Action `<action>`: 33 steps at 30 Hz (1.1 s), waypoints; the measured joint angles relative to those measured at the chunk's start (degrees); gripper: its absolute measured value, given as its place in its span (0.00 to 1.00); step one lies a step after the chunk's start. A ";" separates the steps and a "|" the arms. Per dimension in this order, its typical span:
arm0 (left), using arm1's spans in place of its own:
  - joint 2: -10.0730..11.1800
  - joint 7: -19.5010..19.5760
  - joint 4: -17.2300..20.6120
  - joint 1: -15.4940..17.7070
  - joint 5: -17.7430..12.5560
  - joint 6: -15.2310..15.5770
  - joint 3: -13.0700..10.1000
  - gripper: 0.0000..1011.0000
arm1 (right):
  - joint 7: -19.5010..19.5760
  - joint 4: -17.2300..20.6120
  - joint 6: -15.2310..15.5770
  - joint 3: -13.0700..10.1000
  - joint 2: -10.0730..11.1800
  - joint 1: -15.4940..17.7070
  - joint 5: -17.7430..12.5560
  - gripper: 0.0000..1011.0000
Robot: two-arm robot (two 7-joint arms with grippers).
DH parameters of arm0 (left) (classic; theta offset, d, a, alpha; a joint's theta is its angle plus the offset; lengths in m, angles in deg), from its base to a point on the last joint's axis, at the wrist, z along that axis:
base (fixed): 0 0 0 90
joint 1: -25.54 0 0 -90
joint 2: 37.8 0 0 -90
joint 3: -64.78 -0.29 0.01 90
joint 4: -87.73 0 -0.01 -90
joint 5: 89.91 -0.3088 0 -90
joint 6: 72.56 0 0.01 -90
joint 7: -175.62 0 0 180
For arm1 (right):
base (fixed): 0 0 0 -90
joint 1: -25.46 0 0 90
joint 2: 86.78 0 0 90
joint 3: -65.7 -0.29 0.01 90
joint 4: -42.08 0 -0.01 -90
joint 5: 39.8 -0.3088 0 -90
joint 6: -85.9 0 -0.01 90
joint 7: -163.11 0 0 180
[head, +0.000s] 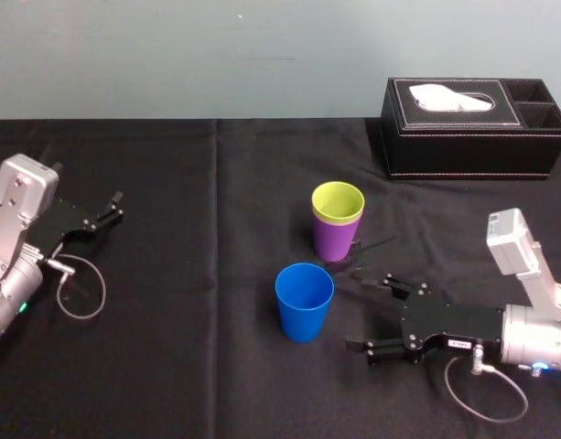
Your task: Stack the three plastic cups sequentially using one hand.
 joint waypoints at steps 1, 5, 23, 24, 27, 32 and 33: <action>0.00 0.00 0.00 0.00 0.00 0.00 0.00 1.00 | -0.14 -0.39 0.11 0.30 -0.36 -0.44 0.16 0.99; 0.00 0.00 0.00 0.00 0.00 0.00 0.00 1.00 | -0.42 -1.38 0.41 1.01 -1.28 -1.57 0.30 0.99; 0.00 0.00 0.00 0.00 0.00 0.00 0.00 1.00 | -2.00 -5.56 1.46 3.94 -4.94 -6.41 0.22 0.99; 0.00 0.00 0.00 0.00 0.00 0.00 0.00 1.00 | -2.11 -5.78 1.53 4.25 -5.27 -6.84 0.24 0.99; 0.00 0.00 0.00 0.00 0.00 0.00 0.00 1.00 | -2.30 -6.18 1.62 4.64 -5.69 -7.37 0.27 0.99; 0.00 0.00 0.00 0.00 0.00 0.00 0.00 1.00 | -2.58 -7.46 1.94 5.87 -6.98 -8.89 0.62 0.99; 0.00 0.00 0.00 0.00 0.00 0.00 0.00 1.00 | -2.64 -7.65 1.98 6.06 -7.21 -9.12 0.70 0.99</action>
